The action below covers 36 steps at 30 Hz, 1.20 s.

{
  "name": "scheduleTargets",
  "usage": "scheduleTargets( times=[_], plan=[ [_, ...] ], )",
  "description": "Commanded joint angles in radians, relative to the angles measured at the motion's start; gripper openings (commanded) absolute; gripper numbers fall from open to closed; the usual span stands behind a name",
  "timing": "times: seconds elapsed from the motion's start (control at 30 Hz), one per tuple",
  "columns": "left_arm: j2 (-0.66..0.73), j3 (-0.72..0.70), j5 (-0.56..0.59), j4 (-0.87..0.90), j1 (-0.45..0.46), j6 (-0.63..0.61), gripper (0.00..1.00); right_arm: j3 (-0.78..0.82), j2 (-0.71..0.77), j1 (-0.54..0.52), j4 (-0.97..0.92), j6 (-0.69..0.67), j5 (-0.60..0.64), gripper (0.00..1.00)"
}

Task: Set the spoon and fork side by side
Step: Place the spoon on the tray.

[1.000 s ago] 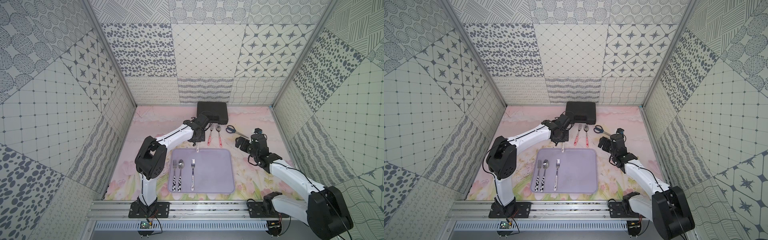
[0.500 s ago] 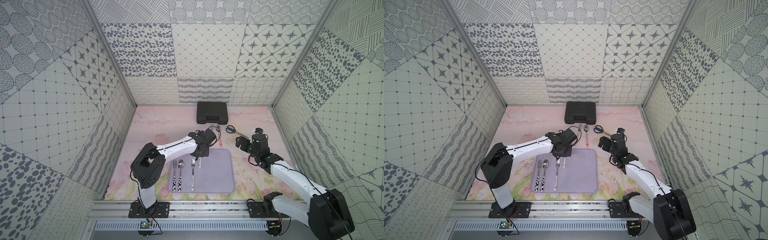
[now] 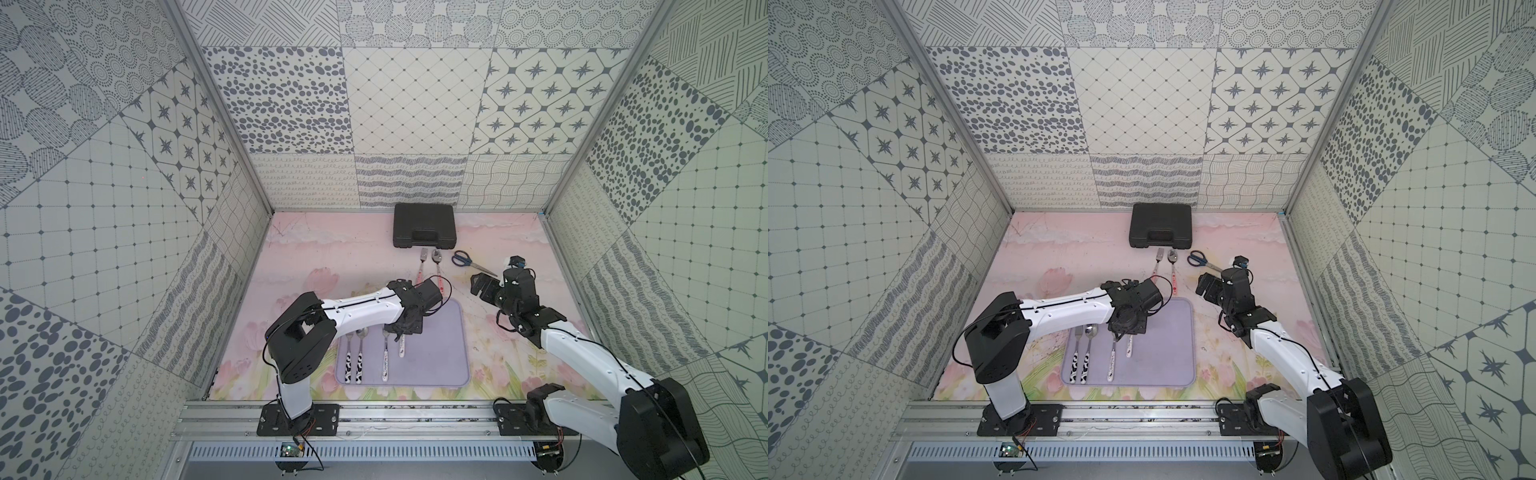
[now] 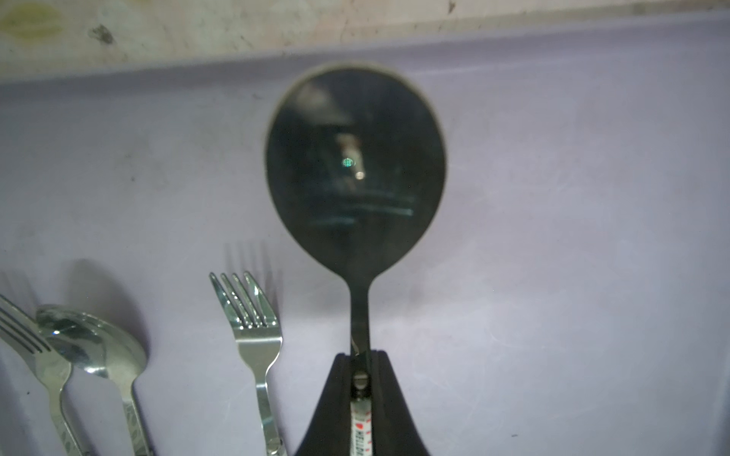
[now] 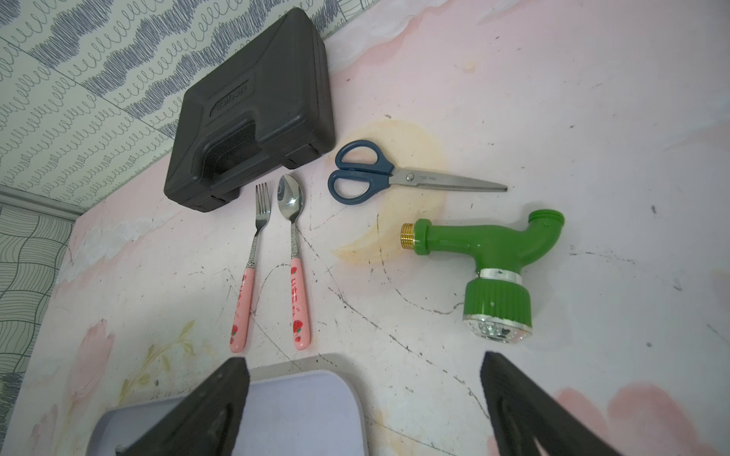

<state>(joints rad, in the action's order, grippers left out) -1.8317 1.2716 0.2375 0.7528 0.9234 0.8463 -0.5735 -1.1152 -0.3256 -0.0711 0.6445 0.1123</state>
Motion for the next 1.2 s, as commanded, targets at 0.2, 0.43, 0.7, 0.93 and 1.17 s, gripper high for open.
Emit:
scheduleTargets(
  times=[0.2, 0.43, 0.7, 0.93, 1.17],
  plan=[
    [-0.041, -0.005, -0.027, 0.106, 0.048, 0.115, 0.0, 0.009, 0.029, -0.003, 0.022, 0.002, -0.005, 0.97],
    [-0.048, -0.02, -0.039, 0.129, 0.071, 0.143, 0.0, 0.009, 0.026, -0.004, 0.023, 0.003, -0.006, 0.97],
    [-0.049, -0.036, -0.044, 0.146, 0.093, 0.17, 0.0, 0.009, 0.025, -0.004, 0.024, 0.003, -0.005, 0.97],
    [-0.039, -0.051, -0.049, 0.157, 0.108, 0.188, 0.0, 0.01, 0.023, -0.004, 0.024, 0.003, -0.004, 0.97],
    [-0.028, -0.061, -0.053, 0.163, 0.114, 0.204, 0.0, 0.011, 0.023, -0.003, 0.024, 0.003, -0.005, 0.97]
  ],
)
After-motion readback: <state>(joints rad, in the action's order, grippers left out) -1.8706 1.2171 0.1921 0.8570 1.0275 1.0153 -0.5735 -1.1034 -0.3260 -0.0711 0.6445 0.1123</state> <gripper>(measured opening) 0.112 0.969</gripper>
